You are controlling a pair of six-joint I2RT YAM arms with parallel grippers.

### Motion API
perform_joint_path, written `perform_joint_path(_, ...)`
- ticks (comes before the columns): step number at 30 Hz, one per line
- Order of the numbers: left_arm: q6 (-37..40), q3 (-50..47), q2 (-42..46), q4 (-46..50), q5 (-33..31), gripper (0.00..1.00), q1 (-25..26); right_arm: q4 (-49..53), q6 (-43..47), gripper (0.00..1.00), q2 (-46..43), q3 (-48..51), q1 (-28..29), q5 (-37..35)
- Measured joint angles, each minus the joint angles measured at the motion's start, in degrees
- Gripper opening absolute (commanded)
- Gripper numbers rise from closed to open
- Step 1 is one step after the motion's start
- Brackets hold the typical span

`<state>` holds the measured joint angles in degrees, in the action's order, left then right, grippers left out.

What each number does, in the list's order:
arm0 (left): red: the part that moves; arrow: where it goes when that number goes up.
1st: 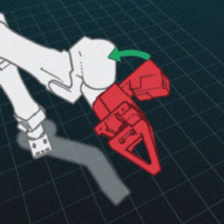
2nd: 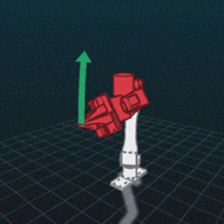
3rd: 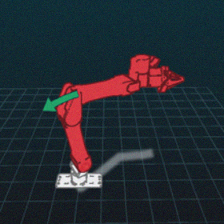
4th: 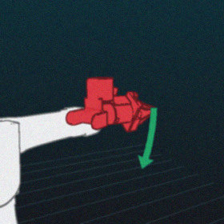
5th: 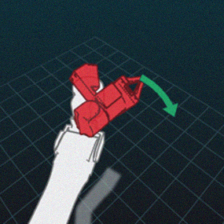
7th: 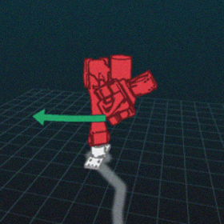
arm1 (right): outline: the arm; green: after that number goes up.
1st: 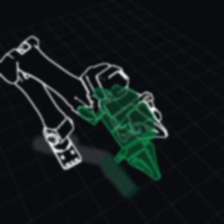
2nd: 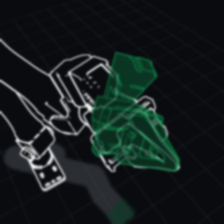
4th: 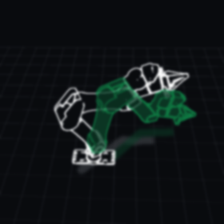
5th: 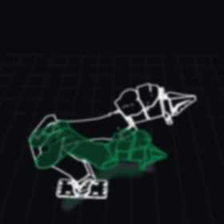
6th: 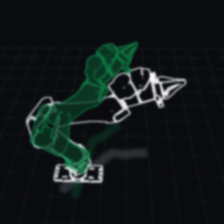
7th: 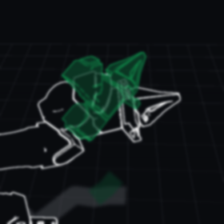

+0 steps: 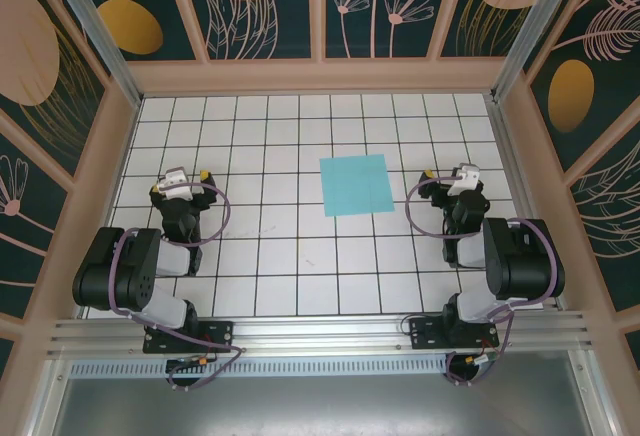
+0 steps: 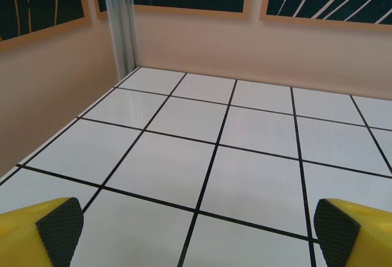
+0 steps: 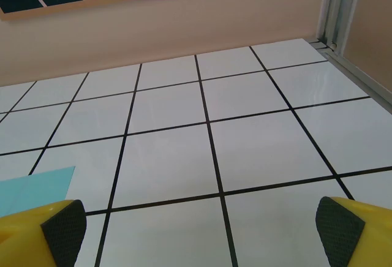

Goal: Fold a paper plane with a square sheet of paper (fold left side to right side)
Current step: Pick up the square sheet of paper from the center of the table.

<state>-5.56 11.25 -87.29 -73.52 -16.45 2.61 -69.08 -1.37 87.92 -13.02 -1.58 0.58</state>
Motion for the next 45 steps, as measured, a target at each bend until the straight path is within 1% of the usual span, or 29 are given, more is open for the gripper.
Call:
perform_joint_path(19,0.0,0.0,1.0,1.0,0.2,0.99,0.0,0.8,0.0,0.99,-0.2,-0.2,-0.3,0.6)
perform_joint_path(20,0.0,0.0,2.5,2.4,0.2,0.98,0.0,2.5,0.0,0.99,-0.6,-0.8,-0.3,0.6)
perform_joint_path(22,-0.6,1.1,8.5,8.7,0.2,0.99,0.0,8.9,-0.2,0.99,-2.9,-3.3,-0.3,0.5)
perform_joint_path(25,-4.8,6.1,17.5,18.5,2.4,0.98,0.0,18.6,-1.4,0.99,-8.2,-8.3,-0.1,-0.1)
perform_joint_path(27,-8.2,11.2,20.0,24.6,5.5,0.99,0.0,24.2,-2.5,0.99,-11.3,-11.3,0.6,-0.9)
perform_joint_path(29,-10.9,16.7,19.6,30.8,9.2,0.99,0.2,30.1,-4.1,0.99,-13.1,-14.4,1.9,-1.6)
perform_joint_path(30,-11.8,19.2,18.9,33.8,10.8,0.99,0.8,33.4,-5.0,0.99,-13.6,-16.2,3.0,-2.1)
perform_joint_path(32,-12.9,23.4,17.0,39.5,13.6,0.99,3.6,39.1,-6.5,0.99,-13.5,-19.3,5.3,-2.7)
perform_joint_path(36,-15.0,28.6,11.5,46.9,19.7,0.99,11.4,49.1,-9.5,0.99,-10.1,-26.1,10.8,-3.8)
perform_joint_path(40,-17.3,33.3,3.6,51.2,26.3,0.99,18.2,56.6,-11.7,0.99,-1.9,-33.5,15.4,-4.2)
perform_joint_path(45,-19.7,41.9,-8.0,53.9,33.6,0.98,25.8,64.7,-13.9,0.99,9.8,-43.3,19.1,-5.2)
